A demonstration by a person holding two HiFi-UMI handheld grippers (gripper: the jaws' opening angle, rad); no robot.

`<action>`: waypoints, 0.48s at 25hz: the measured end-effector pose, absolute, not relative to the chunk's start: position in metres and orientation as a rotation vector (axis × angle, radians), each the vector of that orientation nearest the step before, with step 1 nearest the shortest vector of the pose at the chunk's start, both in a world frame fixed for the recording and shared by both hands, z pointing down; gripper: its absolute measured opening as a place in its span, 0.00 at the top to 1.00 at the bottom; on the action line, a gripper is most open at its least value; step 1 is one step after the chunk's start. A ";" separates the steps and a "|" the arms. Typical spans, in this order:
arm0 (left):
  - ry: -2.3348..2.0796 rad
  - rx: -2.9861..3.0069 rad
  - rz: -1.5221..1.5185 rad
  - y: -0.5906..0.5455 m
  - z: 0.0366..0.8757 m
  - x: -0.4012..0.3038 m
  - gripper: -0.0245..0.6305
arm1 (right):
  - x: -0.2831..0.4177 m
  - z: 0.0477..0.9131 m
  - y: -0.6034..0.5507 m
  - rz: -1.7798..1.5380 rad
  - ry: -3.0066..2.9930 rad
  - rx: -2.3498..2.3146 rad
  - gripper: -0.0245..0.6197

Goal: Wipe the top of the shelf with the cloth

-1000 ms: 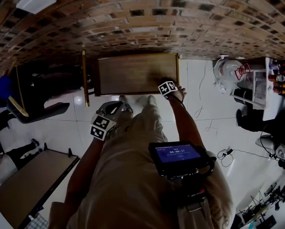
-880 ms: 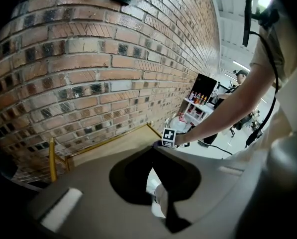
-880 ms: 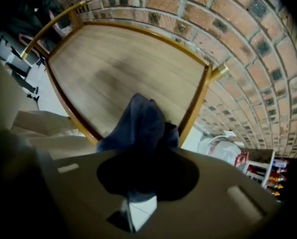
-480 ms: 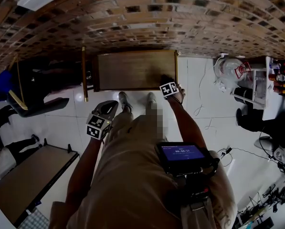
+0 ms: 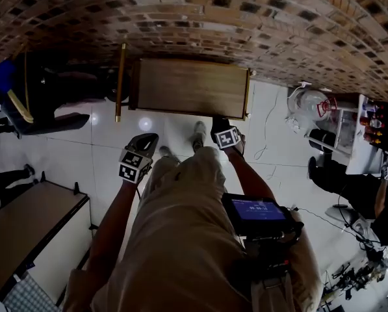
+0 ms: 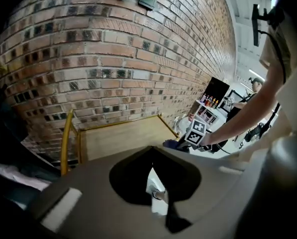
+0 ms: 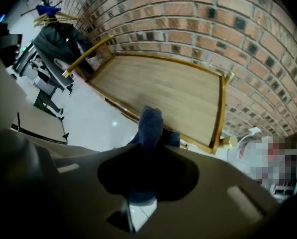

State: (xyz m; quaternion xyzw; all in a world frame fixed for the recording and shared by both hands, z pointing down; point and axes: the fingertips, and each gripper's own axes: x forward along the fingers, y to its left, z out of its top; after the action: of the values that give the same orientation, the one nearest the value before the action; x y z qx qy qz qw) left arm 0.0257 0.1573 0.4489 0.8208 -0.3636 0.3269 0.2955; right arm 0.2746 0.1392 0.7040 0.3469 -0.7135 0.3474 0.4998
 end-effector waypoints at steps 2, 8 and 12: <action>-0.976 2.185 0.856 0.168 0.456 0.014 0.96 | 0.255 0.698 0.148 0.794 -1.731 0.787 0.85; -1.007 2.178 0.831 0.203 0.486 -0.033 0.96 | 0.173 0.700 0.165 0.688 -1.760 0.643 0.85; -1.073 2.116 0.784 0.232 0.514 -0.073 0.96 | 0.102 0.705 0.174 0.605 -1.788 0.540 0.85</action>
State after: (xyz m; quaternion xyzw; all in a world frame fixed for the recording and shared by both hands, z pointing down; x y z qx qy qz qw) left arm -0.0732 0.2320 0.5137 0.8035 -0.4074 0.2975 0.3161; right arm 0.1018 0.1740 0.7046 0.2288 -0.7571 0.2562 0.5556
